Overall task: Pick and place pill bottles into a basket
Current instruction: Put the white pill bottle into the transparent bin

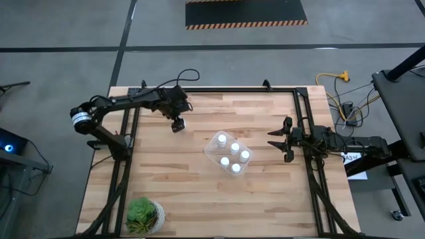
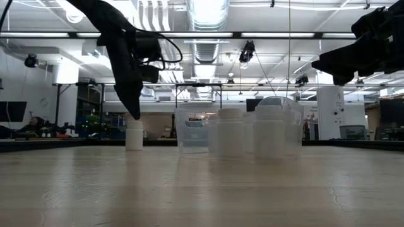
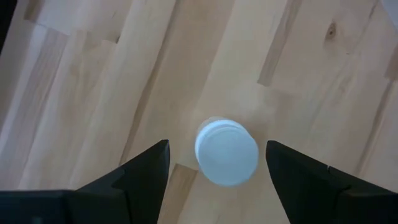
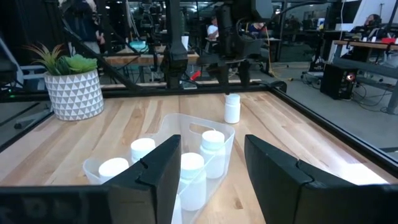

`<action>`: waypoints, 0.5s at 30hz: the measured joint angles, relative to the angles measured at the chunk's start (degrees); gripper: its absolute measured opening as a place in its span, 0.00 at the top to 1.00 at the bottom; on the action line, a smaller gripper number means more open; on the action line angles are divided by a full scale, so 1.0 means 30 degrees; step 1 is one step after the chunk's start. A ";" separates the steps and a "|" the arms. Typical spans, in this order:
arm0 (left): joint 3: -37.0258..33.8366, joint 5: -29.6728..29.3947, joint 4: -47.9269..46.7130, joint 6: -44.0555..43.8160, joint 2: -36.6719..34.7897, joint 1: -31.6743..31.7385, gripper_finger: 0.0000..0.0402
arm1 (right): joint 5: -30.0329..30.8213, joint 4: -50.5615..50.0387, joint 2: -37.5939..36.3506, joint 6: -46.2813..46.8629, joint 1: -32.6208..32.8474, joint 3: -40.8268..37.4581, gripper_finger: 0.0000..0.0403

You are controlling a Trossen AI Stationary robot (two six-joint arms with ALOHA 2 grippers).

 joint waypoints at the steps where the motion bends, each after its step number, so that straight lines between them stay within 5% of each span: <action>1: 0.0000 0.0001 0.0000 0.0000 0.0000 0.0056 0.38 | 0.0001 0.0000 0.0000 0.0002 0.0000 0.0000 0.59; 15: -0.0500 0.0206 0.0425 -0.0003 0.0022 0.0099 0.38 | 0.0006 0.0000 0.0000 0.0009 0.0000 0.0000 0.59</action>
